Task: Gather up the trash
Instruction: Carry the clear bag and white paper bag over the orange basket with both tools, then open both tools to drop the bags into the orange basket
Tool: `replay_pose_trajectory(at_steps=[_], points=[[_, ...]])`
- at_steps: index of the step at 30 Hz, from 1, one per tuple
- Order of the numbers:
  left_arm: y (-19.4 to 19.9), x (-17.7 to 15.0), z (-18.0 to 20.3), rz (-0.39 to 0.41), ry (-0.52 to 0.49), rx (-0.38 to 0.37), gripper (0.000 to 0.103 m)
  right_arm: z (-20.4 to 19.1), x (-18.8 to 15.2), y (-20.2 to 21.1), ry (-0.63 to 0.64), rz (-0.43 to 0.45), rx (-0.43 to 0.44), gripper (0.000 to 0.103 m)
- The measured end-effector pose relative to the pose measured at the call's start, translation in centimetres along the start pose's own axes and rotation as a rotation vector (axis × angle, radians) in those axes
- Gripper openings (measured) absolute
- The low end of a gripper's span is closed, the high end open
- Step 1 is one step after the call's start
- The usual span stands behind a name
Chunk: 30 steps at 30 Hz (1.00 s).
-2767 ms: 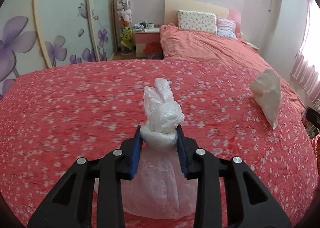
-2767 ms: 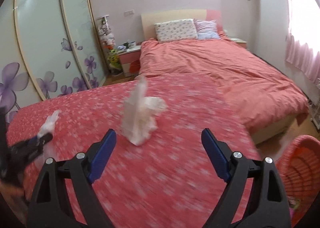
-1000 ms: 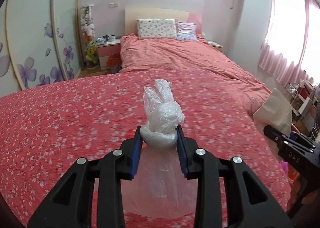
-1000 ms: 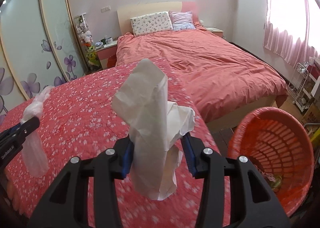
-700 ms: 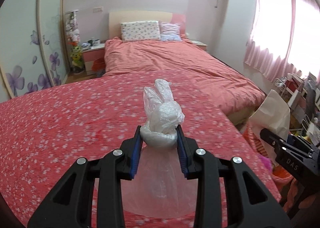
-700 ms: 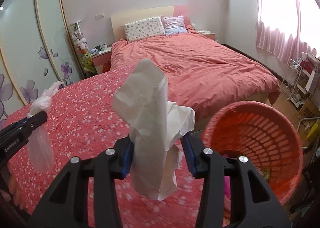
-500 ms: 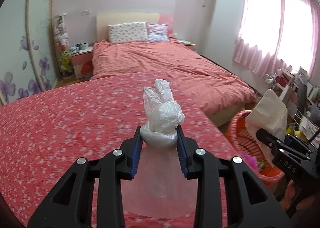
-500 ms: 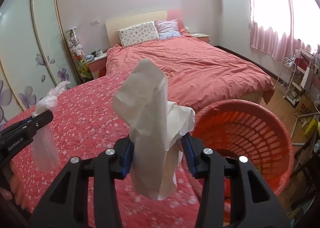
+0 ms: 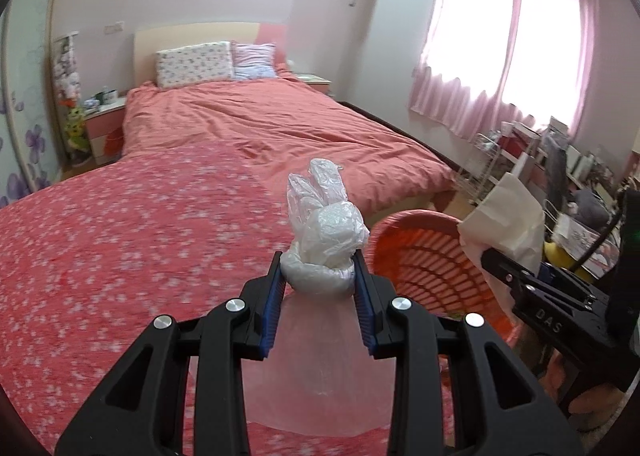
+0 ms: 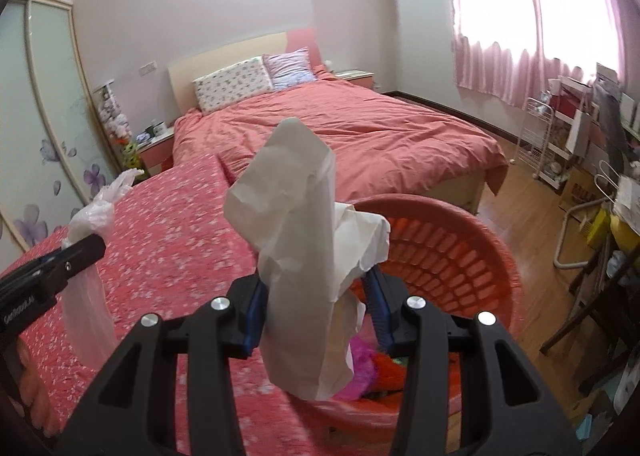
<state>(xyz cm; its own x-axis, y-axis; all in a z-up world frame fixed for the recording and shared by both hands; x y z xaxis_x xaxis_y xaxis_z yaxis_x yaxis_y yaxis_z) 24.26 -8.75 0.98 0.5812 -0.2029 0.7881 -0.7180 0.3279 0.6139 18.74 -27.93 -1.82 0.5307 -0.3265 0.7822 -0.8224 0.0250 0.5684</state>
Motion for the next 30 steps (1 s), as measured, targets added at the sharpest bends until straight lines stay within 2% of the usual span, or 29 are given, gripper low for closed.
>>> replay_pose_trajectory(at_steps=[11, 22, 26, 30], points=[[-2.0, 0.0, 5.8, -0.024, -0.058, -0.105, 0.033, 5.1, -0.5, 0.2, -0.064, 0.011, -0.048, 0.043], [-4.0, -0.4, 9.7, -0.072, -0.106, -0.16, 0.033, 7.5, -0.3, -0.2, -0.099, 0.018, -0.063, 0.043], [-5.0, -0.6, 10.6, -0.094, -0.101, -0.173, 0.034, 8.1, 0.1, -0.5, -0.113, 0.024, -0.063, 0.048], [-5.7, -1.0, 10.6, -0.119, -0.088, -0.161, 0.046, 9.1, 0.3, -0.8, -0.142, 0.026, -0.057, 0.057]])
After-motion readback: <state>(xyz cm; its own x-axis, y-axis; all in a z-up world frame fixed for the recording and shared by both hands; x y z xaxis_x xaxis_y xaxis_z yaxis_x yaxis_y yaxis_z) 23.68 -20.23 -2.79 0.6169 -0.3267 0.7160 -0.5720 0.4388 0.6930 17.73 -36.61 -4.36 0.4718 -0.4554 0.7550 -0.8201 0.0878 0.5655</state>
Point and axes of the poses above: each gripper's, at about its wrist camera, not at the fingertips, and y roughly against the way its jaws point, z to its right, x to its top, the point moved 2 cm from there along -y, roughly the way its jaws point, and after that the axes turned 10 degrees about x, right-handed, at the moved point
